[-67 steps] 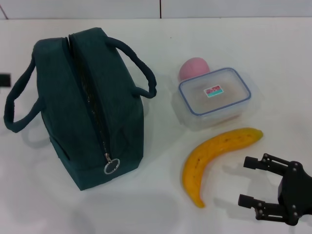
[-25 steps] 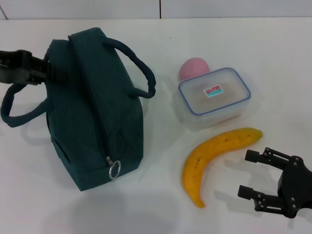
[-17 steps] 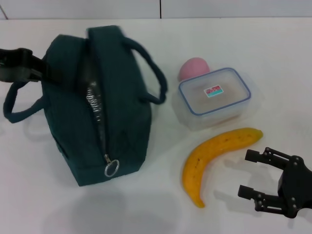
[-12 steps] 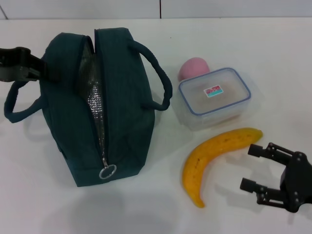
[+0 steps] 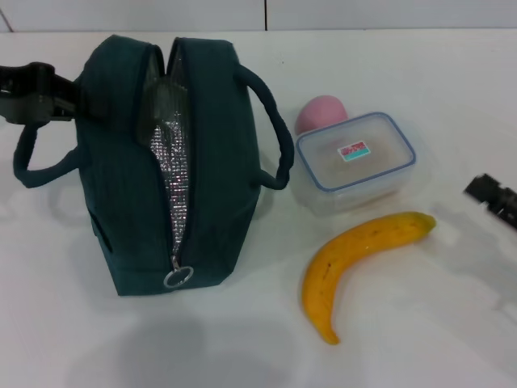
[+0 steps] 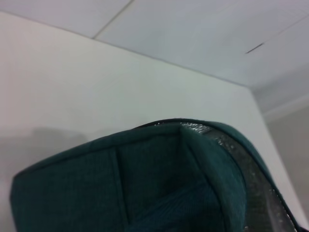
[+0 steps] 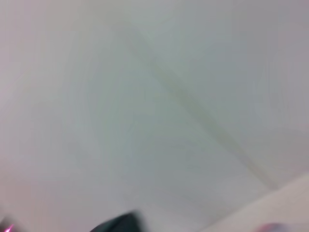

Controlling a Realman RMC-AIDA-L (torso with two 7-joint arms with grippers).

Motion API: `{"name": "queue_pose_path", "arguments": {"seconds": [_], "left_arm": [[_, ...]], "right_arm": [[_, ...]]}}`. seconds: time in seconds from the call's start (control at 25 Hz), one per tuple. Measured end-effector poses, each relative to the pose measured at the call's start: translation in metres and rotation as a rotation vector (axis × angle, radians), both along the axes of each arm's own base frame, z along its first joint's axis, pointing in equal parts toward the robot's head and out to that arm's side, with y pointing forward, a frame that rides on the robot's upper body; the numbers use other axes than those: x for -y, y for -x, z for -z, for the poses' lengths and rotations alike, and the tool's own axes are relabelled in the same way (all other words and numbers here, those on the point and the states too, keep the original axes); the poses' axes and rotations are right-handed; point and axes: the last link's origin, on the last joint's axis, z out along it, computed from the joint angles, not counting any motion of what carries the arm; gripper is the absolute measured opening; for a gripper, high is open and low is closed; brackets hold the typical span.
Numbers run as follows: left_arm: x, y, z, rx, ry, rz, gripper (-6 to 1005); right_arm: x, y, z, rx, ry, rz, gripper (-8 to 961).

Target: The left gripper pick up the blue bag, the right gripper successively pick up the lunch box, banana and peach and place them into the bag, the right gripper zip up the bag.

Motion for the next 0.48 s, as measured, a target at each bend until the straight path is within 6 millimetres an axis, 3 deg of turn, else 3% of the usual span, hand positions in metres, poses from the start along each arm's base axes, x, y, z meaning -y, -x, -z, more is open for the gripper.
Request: {"name": "queue_pose_path", "arguments": {"seconds": [0.2,0.48], "left_arm": [[-0.001,-0.003,-0.001,0.031,-0.006,0.013,39],[-0.003,-0.007,0.002,0.046,-0.012,0.028,39]], "right_arm": [[-0.010,-0.017,0.000,-0.143,0.090,0.237,734],[-0.036,-0.011,0.009,-0.282,0.196,0.372,729]]}}
